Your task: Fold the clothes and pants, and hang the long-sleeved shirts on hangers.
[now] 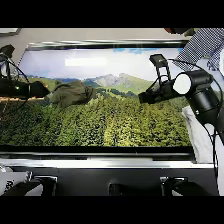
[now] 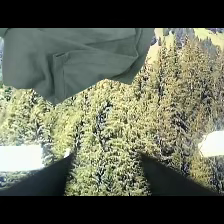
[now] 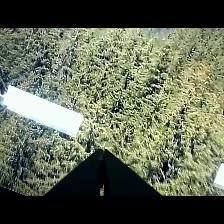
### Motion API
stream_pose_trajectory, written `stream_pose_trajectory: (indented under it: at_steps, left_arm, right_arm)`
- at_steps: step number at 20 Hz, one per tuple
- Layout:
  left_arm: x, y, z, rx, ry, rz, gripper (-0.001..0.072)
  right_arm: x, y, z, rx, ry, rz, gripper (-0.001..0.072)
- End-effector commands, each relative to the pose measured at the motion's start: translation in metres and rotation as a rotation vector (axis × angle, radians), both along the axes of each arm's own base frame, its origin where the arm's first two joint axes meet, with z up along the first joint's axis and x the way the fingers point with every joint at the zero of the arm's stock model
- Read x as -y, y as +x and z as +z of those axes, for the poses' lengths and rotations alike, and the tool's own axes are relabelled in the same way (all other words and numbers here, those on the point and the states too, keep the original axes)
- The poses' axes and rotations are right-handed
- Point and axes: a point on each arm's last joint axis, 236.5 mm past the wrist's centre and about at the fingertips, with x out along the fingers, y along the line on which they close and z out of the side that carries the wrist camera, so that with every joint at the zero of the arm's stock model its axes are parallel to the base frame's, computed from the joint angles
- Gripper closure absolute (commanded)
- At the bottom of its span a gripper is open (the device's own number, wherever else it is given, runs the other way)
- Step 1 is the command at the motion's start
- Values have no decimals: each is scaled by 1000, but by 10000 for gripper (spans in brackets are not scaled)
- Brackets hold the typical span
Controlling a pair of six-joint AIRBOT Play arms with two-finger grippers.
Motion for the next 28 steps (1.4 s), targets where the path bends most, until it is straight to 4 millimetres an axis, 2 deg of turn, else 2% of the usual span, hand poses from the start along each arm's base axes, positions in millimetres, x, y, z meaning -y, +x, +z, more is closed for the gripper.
stream_pose_trajectory:
  at_steps: [1, 3, 6, 10, 14, 15, 17, 18, 20, 22, 24, 26, 28]
  left_arm:
    - [-8, 28, -14, 30, 21, 30, -13]
    - [-23, 60, -49, 15, 65, 87, -13]
    - [-38, 111, -117, 2, 106, 155, -13]
    - [-39, 142, -198, -90, 112, 166, -13]
    - [-37, 157, -226, -135, 94, 193, -13]
    - [-36, 154, -230, -167, 94, 190, 82]
    - [-33, 138, -231, -250, 93, 179, 579]
    - [-28, 129, -225, -292, 82, 162, 691]
    - [-3, 118, -201, -331, 27, 73, 691]
    - [41, 106, -166, -322, -55, -35, 692]
    - [93, 91, -130, -283, -121, -125, 692]
    - [154, 68, -99, -265, -206, -216, 692]
    - [214, 36, -83, -292, -274, -291, 691]
  right_arm:
    - [0, 0, 0, -1, -1, 1, 671]
    - [0, -1, 0, -1, -1, 1, 671]
    - [0, 0, 0, -1, -1, 1, 671]
    - [0, 0, 1, 2, 0, 0, 671]
    - [0, 0, 1, 2, 1, 0, 670]
    - [0, 0, 1, 1, 1, -1, 670]
    - [0, 0, 0, -8, 12, -24, 670]
    - [0, -2, -1, -25, 22, -50, 670]
    - [2, -8, -4, -60, 23, -74, 669]
    - [5, -18, -8, -105, 10, -77, 668]
    - [12, -30, -14, -160, -24, -85, 668]
    - [32, -43, -20, -215, -100, -128, 611]
    - [57, -57, -23, -266, -206, -151, 613]
